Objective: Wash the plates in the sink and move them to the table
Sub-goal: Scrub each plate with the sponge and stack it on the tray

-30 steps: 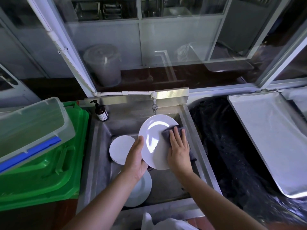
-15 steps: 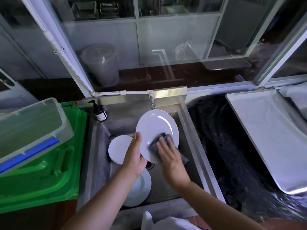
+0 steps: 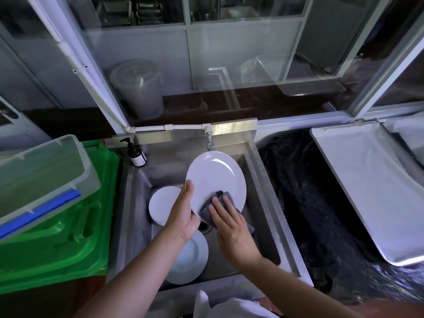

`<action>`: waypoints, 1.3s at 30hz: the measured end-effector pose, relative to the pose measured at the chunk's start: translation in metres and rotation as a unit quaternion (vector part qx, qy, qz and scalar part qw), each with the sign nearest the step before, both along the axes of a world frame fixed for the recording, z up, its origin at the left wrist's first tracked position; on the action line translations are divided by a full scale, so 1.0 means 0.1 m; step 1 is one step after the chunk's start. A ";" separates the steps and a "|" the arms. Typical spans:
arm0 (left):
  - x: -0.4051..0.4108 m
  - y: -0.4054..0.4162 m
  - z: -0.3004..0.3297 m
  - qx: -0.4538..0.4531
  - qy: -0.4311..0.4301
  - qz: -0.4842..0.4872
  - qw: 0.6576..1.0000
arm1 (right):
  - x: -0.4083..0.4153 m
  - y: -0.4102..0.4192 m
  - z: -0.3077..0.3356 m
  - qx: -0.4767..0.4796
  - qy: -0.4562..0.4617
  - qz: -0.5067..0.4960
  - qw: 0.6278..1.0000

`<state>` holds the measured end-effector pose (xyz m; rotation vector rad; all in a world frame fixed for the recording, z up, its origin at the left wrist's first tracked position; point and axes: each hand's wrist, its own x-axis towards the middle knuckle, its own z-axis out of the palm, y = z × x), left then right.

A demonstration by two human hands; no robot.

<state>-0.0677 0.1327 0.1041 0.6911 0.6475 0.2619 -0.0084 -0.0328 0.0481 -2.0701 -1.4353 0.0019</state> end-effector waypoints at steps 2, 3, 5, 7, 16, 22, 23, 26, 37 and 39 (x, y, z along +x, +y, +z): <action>-0.01 0.01 -0.04 -0.011 0.011 -0.024 1.000 | 0.09 0.04 0.07 0.005 -0.004 0.035 0.999; -0.02 0.00 -0.05 -0.014 0.009 -0.034 0.999 | 0.16 0.10 0.11 0.004 -0.007 0.052 0.999; -0.04 -0.05 -0.07 -0.007 0.019 -0.047 0.999 | 0.32 0.26 0.19 0.018 -0.008 0.060 0.998; -0.03 -0.11 -0.03 -0.004 0.032 -0.068 0.997 | 0.43 0.42 0.27 0.033 -0.004 0.041 0.999; -0.08 0.02 0.03 -0.043 0.057 -0.131 0.989 | 0.37 0.08 0.12 0.037 -0.119 0.223 0.967; -0.11 -0.13 0.04 -0.023 0.020 -0.076 0.997 | 0.62 0.44 0.34 0.041 -0.069 0.061 0.995; -0.10 -0.12 0.04 -0.022 0.019 -0.071 0.997 | 0.55 0.43 0.32 0.045 -0.061 0.048 0.996; -0.08 -0.05 0.10 -0.027 0.033 -0.076 0.996 | 0.28 0.22 0.12 0.059 -0.080 0.117 0.988; -0.12 -0.14 0.09 0.003 0.049 -0.068 0.996 | 0.68 0.39 0.22 0.050 -0.037 0.013 0.998; -0.10 -0.07 0.11 -0.017 0.043 -0.052 0.998 | 0.49 0.22 0.12 0.048 -0.077 0.074 0.993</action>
